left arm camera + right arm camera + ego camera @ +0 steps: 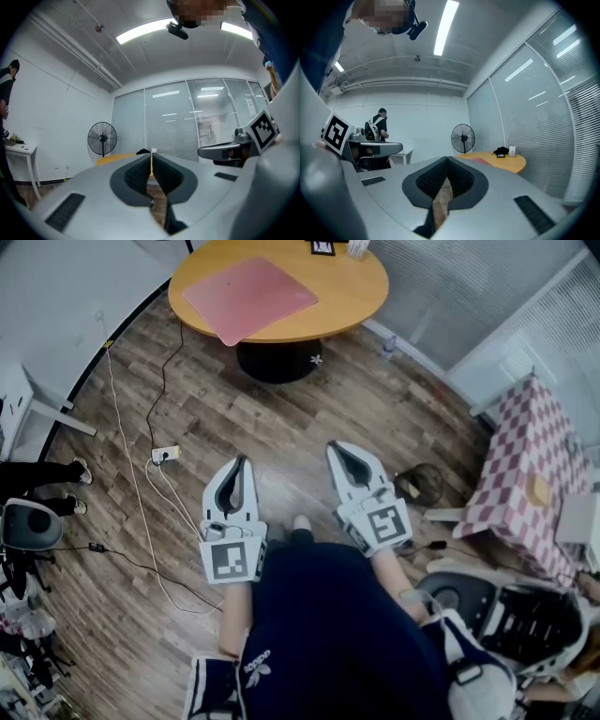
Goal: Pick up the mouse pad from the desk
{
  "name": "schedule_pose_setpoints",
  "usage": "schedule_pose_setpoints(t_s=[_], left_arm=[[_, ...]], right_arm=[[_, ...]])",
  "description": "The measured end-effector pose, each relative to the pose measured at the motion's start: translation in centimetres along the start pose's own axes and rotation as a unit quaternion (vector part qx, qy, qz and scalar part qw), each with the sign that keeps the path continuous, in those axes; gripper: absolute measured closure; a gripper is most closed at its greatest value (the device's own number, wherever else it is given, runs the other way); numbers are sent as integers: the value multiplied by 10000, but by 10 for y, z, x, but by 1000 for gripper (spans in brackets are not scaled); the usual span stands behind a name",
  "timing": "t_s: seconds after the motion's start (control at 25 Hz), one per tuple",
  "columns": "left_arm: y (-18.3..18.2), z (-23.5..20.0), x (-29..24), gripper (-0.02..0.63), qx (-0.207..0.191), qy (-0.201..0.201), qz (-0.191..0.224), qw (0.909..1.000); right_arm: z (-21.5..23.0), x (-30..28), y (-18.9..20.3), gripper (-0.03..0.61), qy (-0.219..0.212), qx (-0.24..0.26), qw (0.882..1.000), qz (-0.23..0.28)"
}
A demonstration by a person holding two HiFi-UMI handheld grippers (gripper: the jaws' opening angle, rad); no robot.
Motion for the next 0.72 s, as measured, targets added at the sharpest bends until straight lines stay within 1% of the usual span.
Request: schedule_pose_setpoints(t_s=[0.16, 0.36, 0.48, 0.56, 0.72], left_arm=[[4, 4, 4, 600, 38, -27, -34, 10000], [5, -10, -3, 600, 130, -99, -54, 9999], [7, -21, -15, 601, 108, -130, -104, 9998], [8, -30, -26, 600, 61, -82, -158, 9998], [7, -56, -54, 600, 208, 33, -77, 9997]], right_arm=[[8, 2, 10, 575, 51, 150, 9998, -86], [6, -11, 7, 575, 56, 33, 9999, -116], [8, -24, 8, 575, 51, -7, 9999, -154], [11, -36, 8, 575, 83, 23, 9998, -195], [16, -72, 8, 575, 182, 34, 9994, -282]])
Point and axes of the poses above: the fingertips, and each gripper's own axes: x backward along the fingers, z to its right, y out of its underside, the point moved 2 cm from there along x, backward along the fingers, and after that the axes turned 1 degree about -z, right-handed, at the moved point
